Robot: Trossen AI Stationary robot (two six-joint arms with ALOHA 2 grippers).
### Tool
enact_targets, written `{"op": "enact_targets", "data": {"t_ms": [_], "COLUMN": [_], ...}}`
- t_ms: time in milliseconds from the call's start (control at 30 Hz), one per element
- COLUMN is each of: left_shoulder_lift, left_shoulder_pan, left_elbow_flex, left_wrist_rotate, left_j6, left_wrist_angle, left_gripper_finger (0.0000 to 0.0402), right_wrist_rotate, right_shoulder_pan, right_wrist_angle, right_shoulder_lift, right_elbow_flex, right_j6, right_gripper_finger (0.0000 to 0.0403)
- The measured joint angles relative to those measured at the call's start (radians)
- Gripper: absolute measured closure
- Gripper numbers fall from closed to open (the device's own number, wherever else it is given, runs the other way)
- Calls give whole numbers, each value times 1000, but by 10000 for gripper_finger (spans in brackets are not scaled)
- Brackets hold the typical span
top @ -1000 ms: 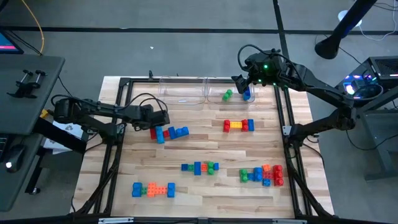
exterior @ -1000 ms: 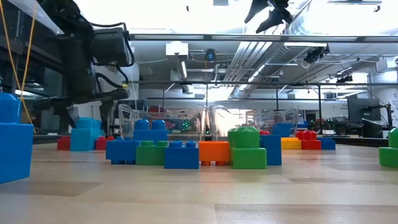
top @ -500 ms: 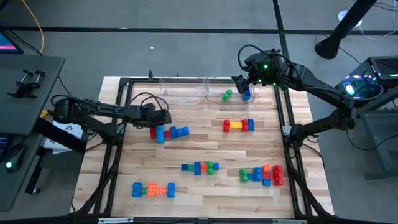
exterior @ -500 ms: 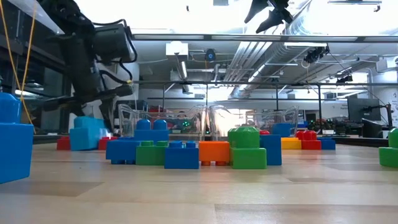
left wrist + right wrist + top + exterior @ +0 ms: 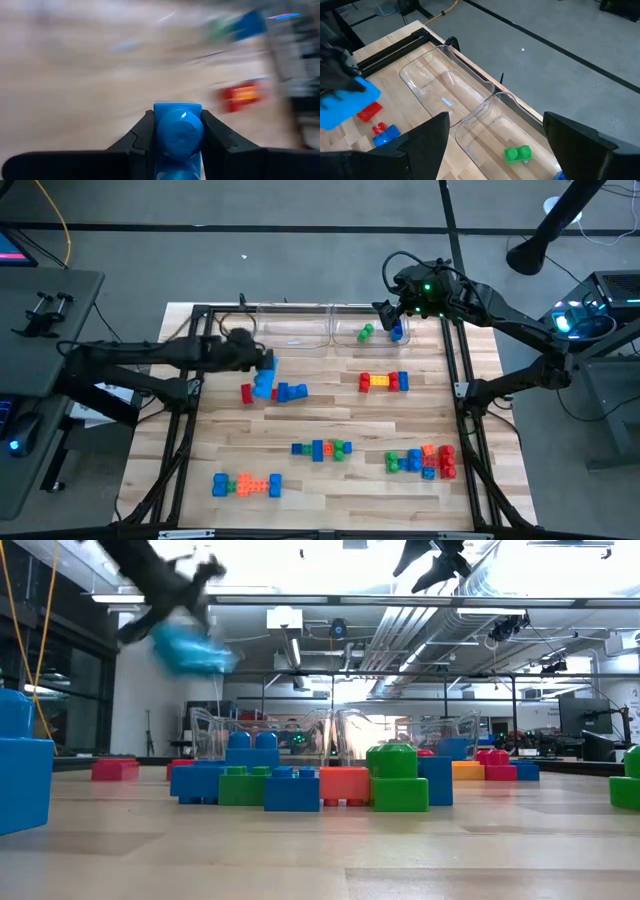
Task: Sort blocks by size
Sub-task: Put the blue lego piece into the right transparent bin
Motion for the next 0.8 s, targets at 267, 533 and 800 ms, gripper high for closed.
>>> {"op": "enact_targets", "data": {"t_ms": [267,533,800], "left_shoulder_lift": [136,466,733], "left_shoulder_pan": [26,119,175], "left_elbow_flex": [163,316,466], "left_wrist_rotate": [-77,17,43], "left_j6": [411,631,732], "left_wrist_angle": [450,784,945], "left_gripper_finger": [323,323,319], "right_wrist_rotate": [3,4,5], "right_shoulder_pan": [0,0,0], "right_wrist_angle": [121,297,380], "right_shoulder_lift": [-1,-1,-2], "right_elbow_flex": [0,0,0], "right_j6": [5,0,10], "right_gripper_finger": [84,84,84]}}
